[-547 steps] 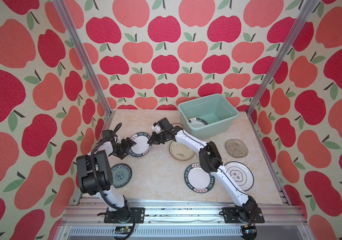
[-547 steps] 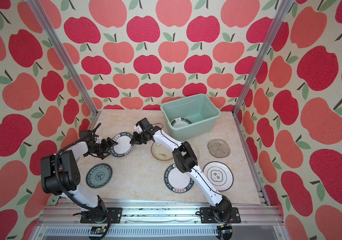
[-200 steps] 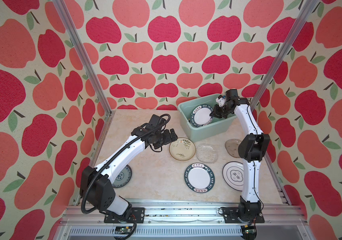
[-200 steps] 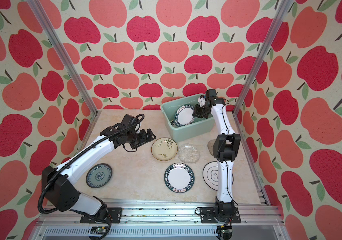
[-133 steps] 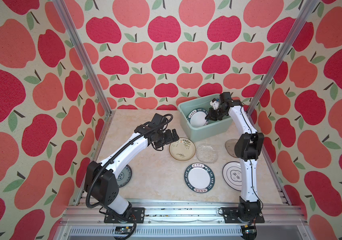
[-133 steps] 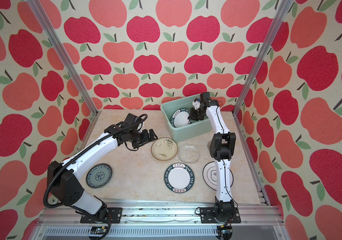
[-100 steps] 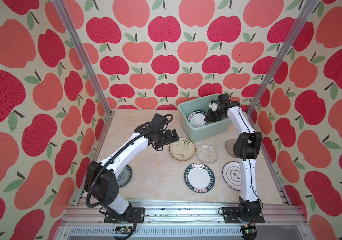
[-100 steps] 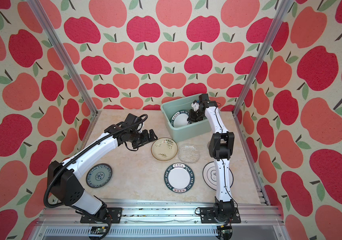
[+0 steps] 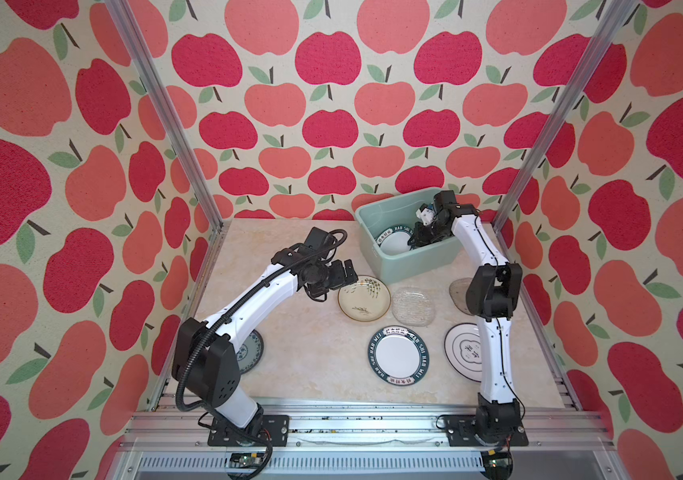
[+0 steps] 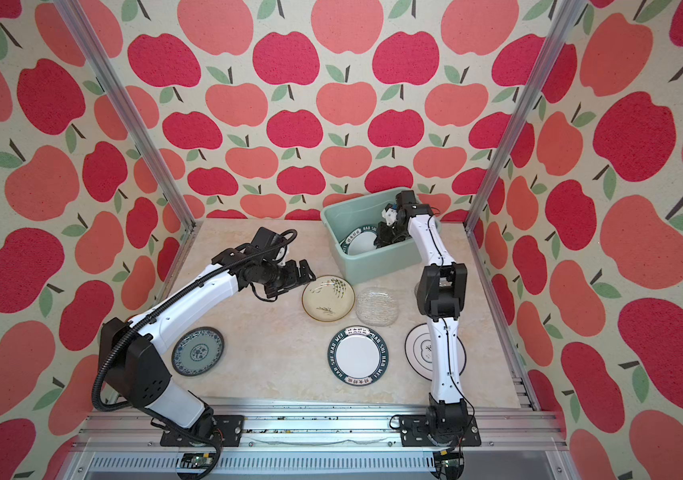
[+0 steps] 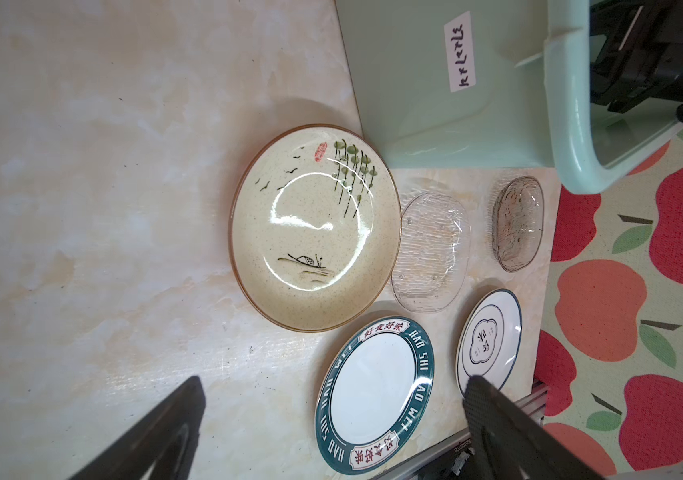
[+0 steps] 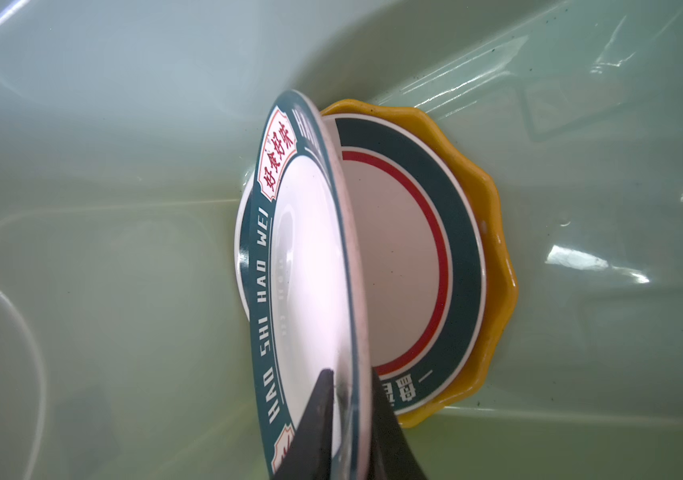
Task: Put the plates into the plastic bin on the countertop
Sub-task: 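Open the right gripper to lay the plate on the yellow plate, then raise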
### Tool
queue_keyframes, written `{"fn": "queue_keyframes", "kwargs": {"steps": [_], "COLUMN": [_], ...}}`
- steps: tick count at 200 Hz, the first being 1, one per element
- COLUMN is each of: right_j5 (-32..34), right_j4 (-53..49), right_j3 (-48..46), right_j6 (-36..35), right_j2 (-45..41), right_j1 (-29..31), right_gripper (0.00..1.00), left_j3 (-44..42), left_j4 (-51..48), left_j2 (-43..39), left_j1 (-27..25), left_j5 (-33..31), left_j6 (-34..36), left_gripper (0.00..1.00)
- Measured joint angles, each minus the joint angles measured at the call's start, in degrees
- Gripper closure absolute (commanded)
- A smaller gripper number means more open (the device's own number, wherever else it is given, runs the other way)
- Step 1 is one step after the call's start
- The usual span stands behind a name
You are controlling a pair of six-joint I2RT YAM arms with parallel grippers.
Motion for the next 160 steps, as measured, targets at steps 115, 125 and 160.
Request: {"fn": "queue_keyframes", "kwargs": {"steps": [115, 125, 160], "right_j5": [4.22, 4.83, 6.91], "right_j4": [1.29, 1.38, 1.68], "right_j3": [-0.96, -1.05, -1.11], "right_j6": [-2.45, -2.60, -3.65], "right_j2": [0.04, 0.00, -0.02], "right_j1": [1.20, 1.29, 1.46], "right_gripper": [0.57, 0.56, 0.47], "left_j3": [1.33, 1.42, 1.68], "left_j4": [-0.48, -0.50, -0.57], "left_j2": [2.43, 2.54, 3.06], "left_j1": [0.00, 0.00, 0.00], "left_j5": [0.02, 0.11, 0.52], "left_j6": [0.11, 0.11, 0.09], "left_gripper": [0.01, 0.01, 0.01]}}
